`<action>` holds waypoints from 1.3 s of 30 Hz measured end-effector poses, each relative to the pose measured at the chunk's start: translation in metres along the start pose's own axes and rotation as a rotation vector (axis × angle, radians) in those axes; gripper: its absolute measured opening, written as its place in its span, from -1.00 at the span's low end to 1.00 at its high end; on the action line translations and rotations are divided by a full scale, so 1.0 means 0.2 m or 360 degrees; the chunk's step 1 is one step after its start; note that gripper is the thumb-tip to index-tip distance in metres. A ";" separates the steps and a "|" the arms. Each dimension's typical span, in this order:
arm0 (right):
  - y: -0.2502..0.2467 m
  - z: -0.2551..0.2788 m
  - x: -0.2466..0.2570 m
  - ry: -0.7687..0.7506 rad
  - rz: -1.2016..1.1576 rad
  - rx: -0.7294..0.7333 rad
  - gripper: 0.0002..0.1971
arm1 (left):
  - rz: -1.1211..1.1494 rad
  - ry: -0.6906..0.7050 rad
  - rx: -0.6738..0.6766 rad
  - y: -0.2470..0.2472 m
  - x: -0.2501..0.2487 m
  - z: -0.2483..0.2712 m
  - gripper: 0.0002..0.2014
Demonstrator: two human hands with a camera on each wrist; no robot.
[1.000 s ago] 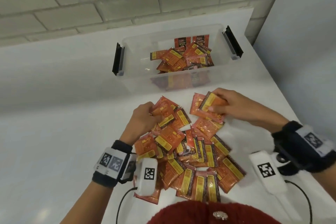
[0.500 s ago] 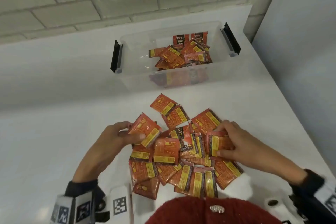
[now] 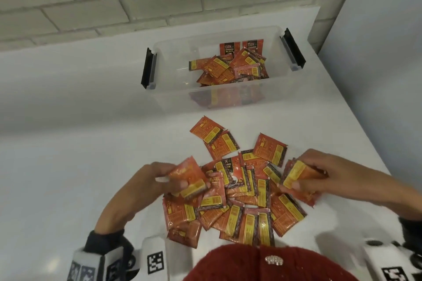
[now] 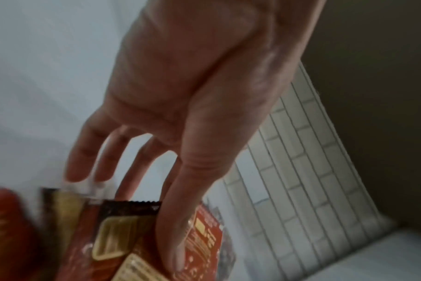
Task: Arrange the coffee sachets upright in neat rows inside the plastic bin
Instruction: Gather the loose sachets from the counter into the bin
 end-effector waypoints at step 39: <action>0.43 0.13 -0.03 -0.0291 0.0876 0.0415 -0.48 | -0.0095 -0.0071 -0.0169 0.09 0.11 0.10 -0.81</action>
Point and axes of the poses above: each hand's wrist, its own z-axis away from the middle knuckle, its own y-axis out of the palm, x = y × z, the point moved 10 cm from there along -z, towards the middle knuckle, and after that the axes turned 5 degrees about y, right-handed, at the moved point
